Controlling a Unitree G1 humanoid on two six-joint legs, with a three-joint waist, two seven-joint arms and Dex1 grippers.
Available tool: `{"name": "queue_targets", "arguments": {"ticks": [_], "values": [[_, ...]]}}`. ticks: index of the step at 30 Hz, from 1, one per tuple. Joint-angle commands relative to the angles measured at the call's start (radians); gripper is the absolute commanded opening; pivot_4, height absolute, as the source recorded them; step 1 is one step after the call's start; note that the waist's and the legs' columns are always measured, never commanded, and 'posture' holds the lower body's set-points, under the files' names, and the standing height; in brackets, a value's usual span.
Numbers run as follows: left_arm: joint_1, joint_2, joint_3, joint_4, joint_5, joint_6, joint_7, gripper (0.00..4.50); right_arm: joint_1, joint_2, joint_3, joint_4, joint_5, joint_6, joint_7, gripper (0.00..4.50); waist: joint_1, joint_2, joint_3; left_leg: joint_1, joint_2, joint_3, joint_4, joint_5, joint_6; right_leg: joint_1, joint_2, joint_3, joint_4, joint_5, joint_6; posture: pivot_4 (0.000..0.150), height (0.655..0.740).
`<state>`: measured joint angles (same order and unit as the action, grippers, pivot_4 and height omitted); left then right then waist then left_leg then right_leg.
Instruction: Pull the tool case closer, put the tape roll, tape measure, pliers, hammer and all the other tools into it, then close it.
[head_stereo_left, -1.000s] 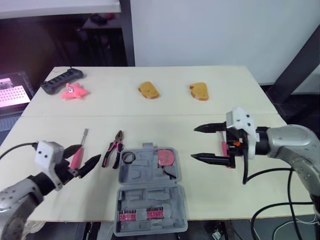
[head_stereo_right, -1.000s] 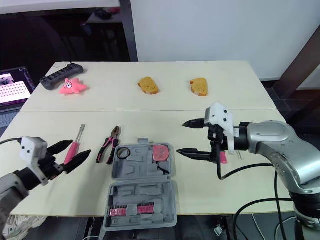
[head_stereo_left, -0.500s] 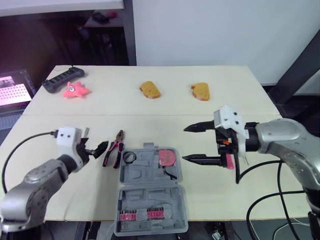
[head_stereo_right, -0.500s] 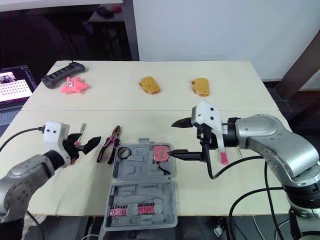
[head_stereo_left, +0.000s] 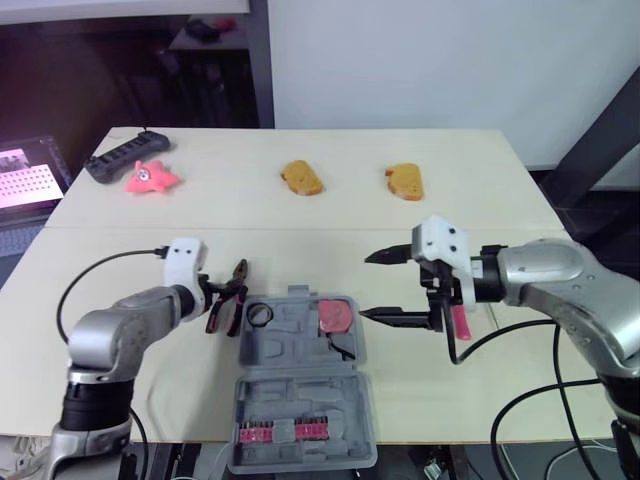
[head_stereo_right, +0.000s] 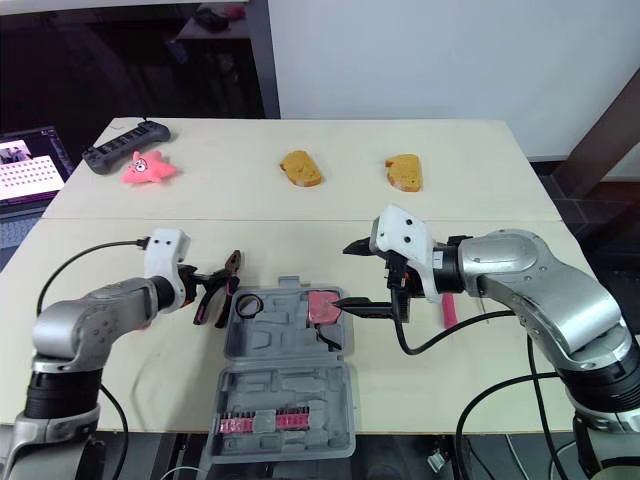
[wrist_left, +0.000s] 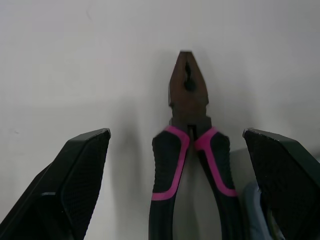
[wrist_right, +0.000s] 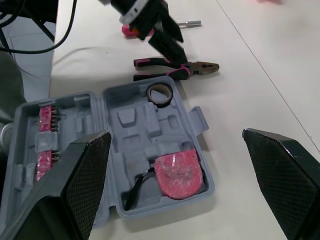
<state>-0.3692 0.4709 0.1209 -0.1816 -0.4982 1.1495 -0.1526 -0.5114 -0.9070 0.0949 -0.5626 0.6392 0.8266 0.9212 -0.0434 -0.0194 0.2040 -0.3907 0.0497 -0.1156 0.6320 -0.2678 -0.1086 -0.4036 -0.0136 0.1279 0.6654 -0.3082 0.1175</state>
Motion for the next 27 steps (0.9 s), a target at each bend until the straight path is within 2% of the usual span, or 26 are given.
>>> {"name": "queue_targets", "arguments": {"ticks": [1, 12, 26, 27], "values": [[-0.042, -0.024, -0.003, 0.026, 0.048, -0.025, 0.026, 4.50, -0.021, 0.009, -0.014, -0.018, -0.004, -0.004, -0.007, 4.44, 0.002, 0.000, 0.000, 0.000, 0.000, 0.000, 0.000, 0.000, 0.000, 0.000, 0.000, 0.000, 0.000, 0.000, 0.000, 0.150, 0.7400], [-0.074, -0.057, -0.088, 0.062, 0.115, -0.015, -0.011, 4.50, -0.014, 0.003, -0.017, -0.026, -0.016, 0.008, -0.015, 4.44, 0.000, 0.000, 0.000, -0.001, 0.000, 0.000, 0.000, 0.001, -0.001, 0.000, 0.000, -0.001, 0.000, 0.000, 0.000, 0.150, 0.7400], [-0.056, -0.077, -0.077, 0.023, 0.156, 0.080, 0.016, 4.50, -0.027, 0.031, 0.012, -0.003, -0.071, -0.015, -0.021, 4.44, 0.000, 0.000, 0.000, -0.001, 0.000, -0.001, 0.000, 0.001, -0.001, 0.000, 0.000, -0.001, 0.000, 0.000, 0.000, 0.150, 0.7400], [-0.058, -0.080, -0.074, 0.030, 0.162, 0.076, 0.019, 3.94, -0.029, 0.033, 0.013, -0.001, -0.075, -0.018, -0.021, 4.50, 0.000, 0.000, 0.000, -0.001, 0.000, -0.001, 0.000, 0.001, -0.001, 0.000, 0.000, -0.001, 0.000, 0.000, 0.000, 0.150, 0.7400]]}}
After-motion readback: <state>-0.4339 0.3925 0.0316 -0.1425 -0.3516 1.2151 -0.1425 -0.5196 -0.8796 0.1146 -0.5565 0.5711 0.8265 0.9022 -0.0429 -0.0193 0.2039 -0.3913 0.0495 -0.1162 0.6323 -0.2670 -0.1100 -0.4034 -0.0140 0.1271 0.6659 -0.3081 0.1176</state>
